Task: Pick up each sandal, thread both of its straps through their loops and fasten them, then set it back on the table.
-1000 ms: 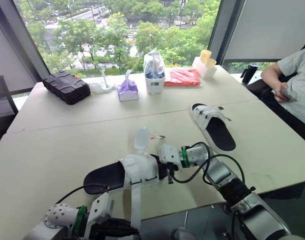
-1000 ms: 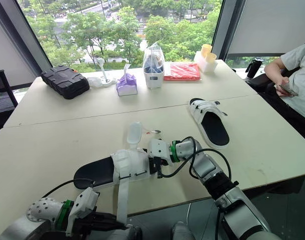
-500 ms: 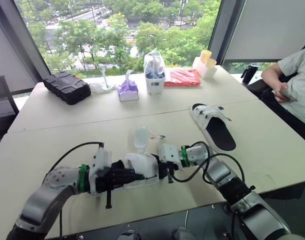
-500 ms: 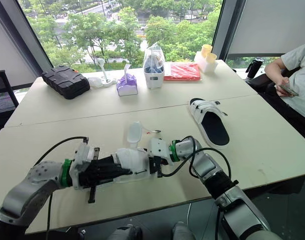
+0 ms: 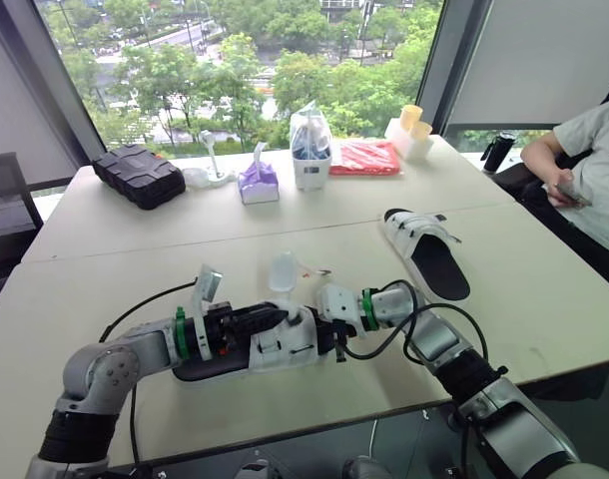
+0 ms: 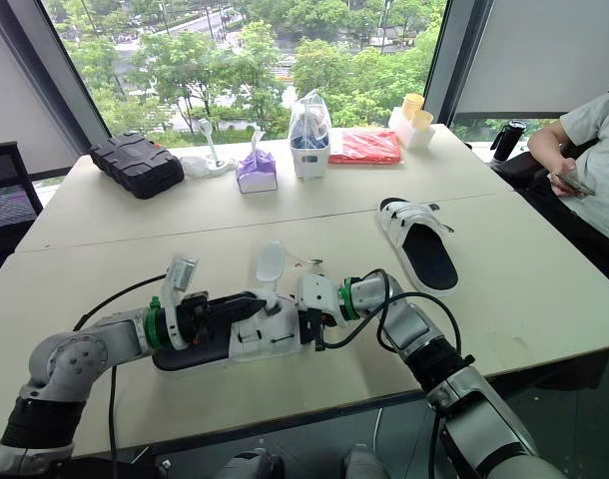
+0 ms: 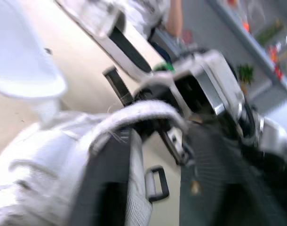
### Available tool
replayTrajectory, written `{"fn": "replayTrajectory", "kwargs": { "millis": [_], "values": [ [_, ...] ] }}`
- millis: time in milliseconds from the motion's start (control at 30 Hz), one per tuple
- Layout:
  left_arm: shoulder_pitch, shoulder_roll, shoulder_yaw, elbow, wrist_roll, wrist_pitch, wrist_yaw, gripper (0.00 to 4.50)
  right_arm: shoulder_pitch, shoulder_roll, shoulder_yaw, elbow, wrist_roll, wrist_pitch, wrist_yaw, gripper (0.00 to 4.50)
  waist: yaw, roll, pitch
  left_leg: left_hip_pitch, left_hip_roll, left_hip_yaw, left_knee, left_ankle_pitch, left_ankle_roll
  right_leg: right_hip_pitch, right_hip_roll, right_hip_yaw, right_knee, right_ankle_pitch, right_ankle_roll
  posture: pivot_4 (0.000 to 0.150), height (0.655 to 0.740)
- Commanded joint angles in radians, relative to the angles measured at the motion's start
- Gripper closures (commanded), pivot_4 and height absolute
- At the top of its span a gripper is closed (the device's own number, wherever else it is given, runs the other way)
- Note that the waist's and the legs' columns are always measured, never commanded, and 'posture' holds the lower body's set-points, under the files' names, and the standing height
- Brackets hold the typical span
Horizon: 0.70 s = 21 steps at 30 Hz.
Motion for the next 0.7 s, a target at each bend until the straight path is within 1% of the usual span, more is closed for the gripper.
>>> {"fn": "replayTrajectory", "kwargs": {
  "millis": [33, 133, 200, 367, 533, 600, 700],
  "values": [
    [-0.061, -0.064, 0.111, 0.06, -0.036, -0.025, 0.155, 0.6, 0.02, -0.026, 0.02, 0.069, -0.07, 0.025, -0.007, 4.5, 0.001, 0.0, 0.0, 0.0, 0.0, 0.0, 0.0, 0.0, 0.0, 0.0, 0.0, 0.0, 0.0, 0.0, 0.0, 0.15, 0.74],
    [-0.102, -0.117, 0.168, 0.105, -0.044, -0.037, 0.251, 0.6, 0.018, -0.026, 0.019, 0.072, -0.07, 0.025, -0.006, 4.5, -0.001, 0.0, 0.0, 0.001, 0.0, 0.0, 0.0, 0.0, 0.0, 0.001, 0.0, 0.0, 0.0, 0.0, 0.0, 0.15, 0.74],
    [-0.117, -0.135, 0.195, 0.121, -0.042, -0.044, 0.288, 0.6, 0.017, -0.025, 0.019, 0.073, -0.071, 0.024, -0.005, 4.5, -0.001, 0.0, 0.0, 0.001, 0.0, 0.0, 0.0, 0.0, 0.0, 0.001, 0.0, 0.0, 0.0, 0.001, 0.003, 0.15, 0.74],
    [-0.135, -0.138, 0.22, 0.145, 0.006, -0.088, 0.323, 0.6, 0.013, -0.024, 0.019, 0.078, -0.071, 0.022, -0.004, 4.5, -0.001, 0.0, 0.0, 0.001, 0.0, 0.0, 0.0, 0.0, -0.001, 0.001, 0.0, 0.0, 0.0, 0.002, 0.003, 0.15, 0.74],
    [-0.15, -0.084, 0.164, 0.168, 0.095, -0.104, 0.276, 0.6, 0.008, -0.018, 0.02, 0.089, -0.073, 0.015, -0.003, 4.5, -0.001, 0.0, 0.0, 0.001, -0.001, 0.0, 0.0, 0.0, -0.001, 0.001, 0.0, 0.0, 0.0, 0.001, 0.002, 0.15, 0.74],
    [-0.153, -0.083, 0.147, 0.17, 0.119, -0.126, 0.246, 0.6, 0.005, -0.015, 0.021, 0.093, -0.073, 0.012, -0.004, 4.5, -0.002, 0.0, 0.0, 0.001, -0.001, 0.001, 0.0, 0.0, -0.001, 0.001, 0.0, 0.0, 0.0, 0.001, 0.002, 0.15, 0.74],
    [-0.164, -0.069, 0.084, 0.175, 0.195, -0.157, 0.198, 0.6, 0.001, -0.013, 0.02, 0.1, -0.073, 0.007, -0.005, 4.5, -0.002, -0.001, 0.0, 0.001, -0.001, 0.001, 0.0, 0.0, -0.001, 0.001, 0.0, 0.0, 0.0, 0.001, 0.002, 0.15, 0.74]
  ]
}}
